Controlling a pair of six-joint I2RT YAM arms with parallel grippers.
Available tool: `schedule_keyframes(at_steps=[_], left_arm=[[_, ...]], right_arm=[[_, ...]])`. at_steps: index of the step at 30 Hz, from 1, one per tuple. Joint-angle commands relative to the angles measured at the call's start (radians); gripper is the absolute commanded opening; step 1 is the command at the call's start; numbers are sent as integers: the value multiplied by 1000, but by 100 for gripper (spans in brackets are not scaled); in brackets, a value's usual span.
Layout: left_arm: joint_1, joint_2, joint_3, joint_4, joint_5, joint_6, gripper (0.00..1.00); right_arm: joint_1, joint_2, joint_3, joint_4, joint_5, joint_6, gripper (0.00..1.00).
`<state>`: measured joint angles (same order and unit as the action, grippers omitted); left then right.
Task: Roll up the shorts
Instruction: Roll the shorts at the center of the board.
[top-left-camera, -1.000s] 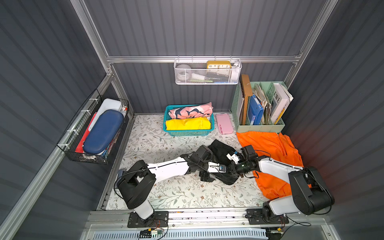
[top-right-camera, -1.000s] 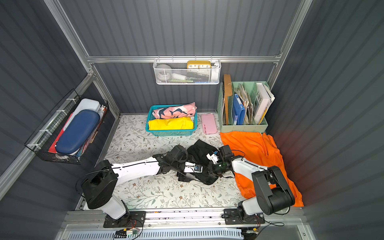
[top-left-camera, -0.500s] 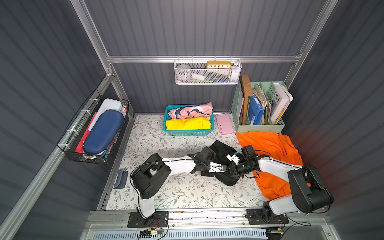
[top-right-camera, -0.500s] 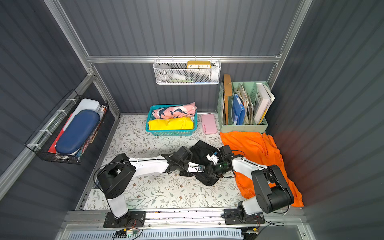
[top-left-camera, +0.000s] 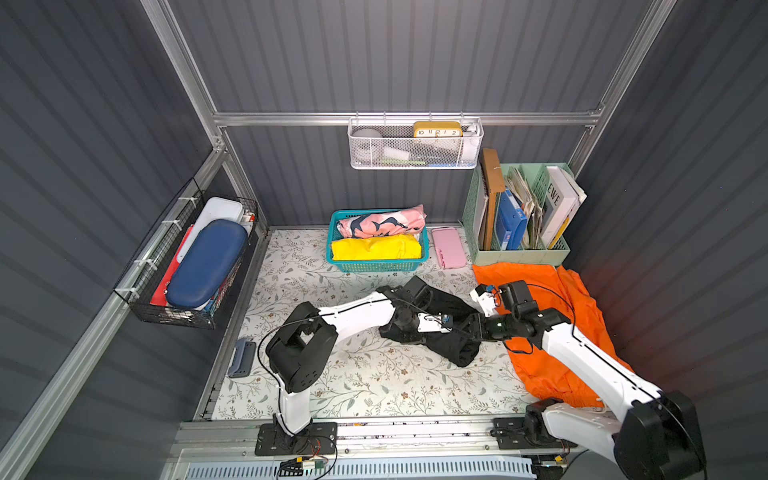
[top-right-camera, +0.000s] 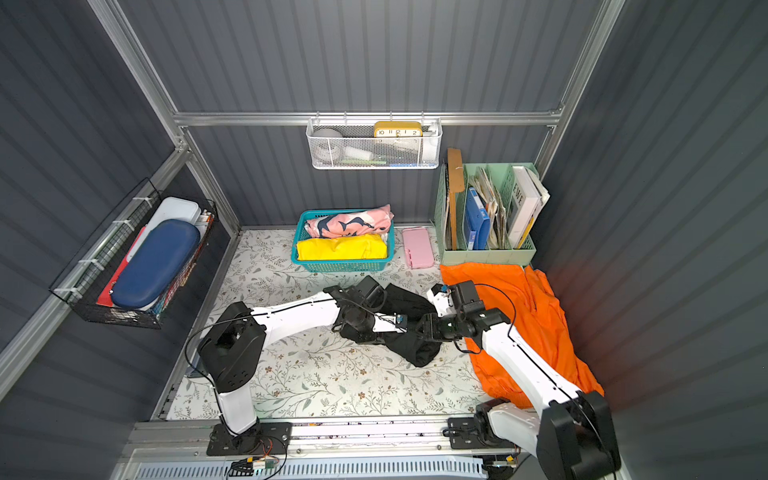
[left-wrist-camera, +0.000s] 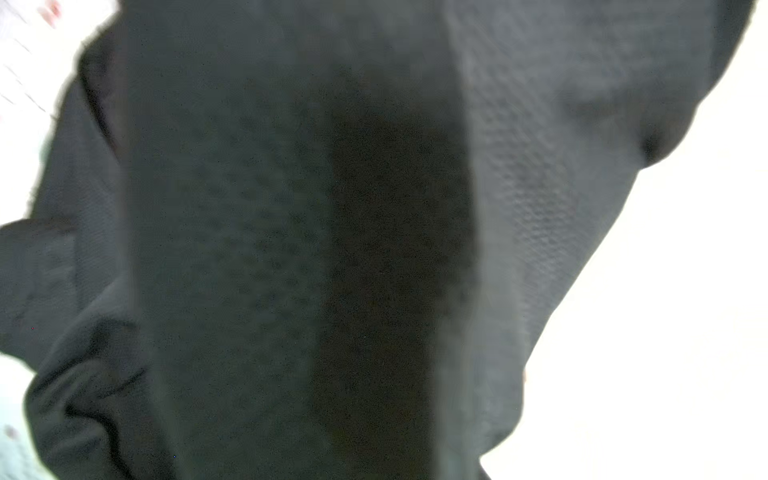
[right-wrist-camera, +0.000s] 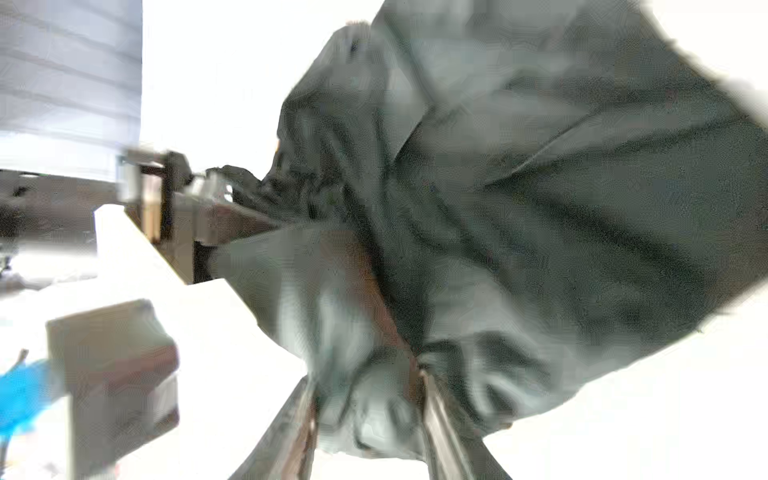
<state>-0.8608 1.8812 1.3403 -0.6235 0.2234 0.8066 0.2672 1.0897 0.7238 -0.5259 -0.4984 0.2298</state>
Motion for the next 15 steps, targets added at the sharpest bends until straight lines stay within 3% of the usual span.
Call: schedule_keyframes(at_steps=[1, 6, 10, 15], left_arm=[[15, 20, 86, -289, 15, -98, 25], [26, 71, 229, -530, 54, -188, 29], [28, 97, 260, -549, 148, -192, 31], [38, 216, 312, -548, 260, -164, 33]], right_arm=[[-5, -89, 3, 3, 113, -91, 45], [16, -263, -60, 111, 118, -243, 46], [65, -382, -100, 132, 141, -420, 54], [180, -442, -78, -11, 153, -710, 57]])
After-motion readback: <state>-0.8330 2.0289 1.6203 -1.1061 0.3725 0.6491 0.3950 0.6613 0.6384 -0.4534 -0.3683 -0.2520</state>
